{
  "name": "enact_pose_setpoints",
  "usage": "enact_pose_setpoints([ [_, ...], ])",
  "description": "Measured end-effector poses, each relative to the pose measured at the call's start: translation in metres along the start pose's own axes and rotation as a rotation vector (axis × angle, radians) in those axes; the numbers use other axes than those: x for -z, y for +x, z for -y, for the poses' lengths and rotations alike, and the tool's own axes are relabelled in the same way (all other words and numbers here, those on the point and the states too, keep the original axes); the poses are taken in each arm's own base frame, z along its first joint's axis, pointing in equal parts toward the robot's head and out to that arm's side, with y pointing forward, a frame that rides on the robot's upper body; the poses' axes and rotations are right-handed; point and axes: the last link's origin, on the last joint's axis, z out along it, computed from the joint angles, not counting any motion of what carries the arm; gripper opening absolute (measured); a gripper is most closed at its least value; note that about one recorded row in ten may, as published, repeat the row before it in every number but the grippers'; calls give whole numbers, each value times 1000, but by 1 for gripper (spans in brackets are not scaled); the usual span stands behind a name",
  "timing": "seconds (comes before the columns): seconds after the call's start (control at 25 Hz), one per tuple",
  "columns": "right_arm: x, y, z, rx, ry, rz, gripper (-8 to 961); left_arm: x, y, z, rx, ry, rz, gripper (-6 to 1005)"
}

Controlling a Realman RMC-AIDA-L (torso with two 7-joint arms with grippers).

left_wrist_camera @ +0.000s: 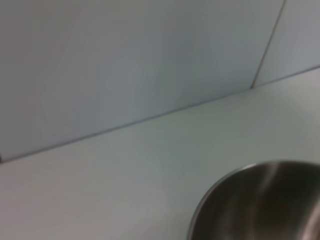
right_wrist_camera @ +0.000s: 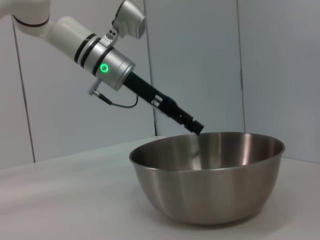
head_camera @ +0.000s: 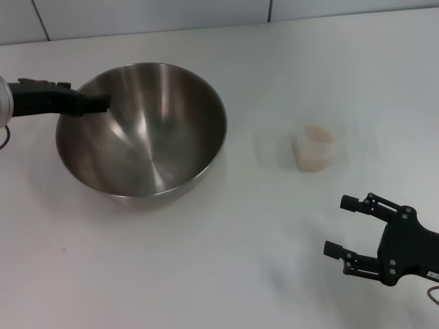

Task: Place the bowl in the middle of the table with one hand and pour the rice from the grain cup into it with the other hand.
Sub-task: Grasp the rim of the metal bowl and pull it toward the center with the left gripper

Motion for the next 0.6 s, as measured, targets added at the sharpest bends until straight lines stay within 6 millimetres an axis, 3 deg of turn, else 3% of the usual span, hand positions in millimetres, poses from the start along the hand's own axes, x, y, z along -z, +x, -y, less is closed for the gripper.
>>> enact_pose_setpoints([
  [0.28,0,0,0,2,-4,-2,818,-11,-14,13,46,21,77,771],
  [0.6,-1,0,0,2,-7,-2,817,-13,-21,14,61,5,114,767],
])
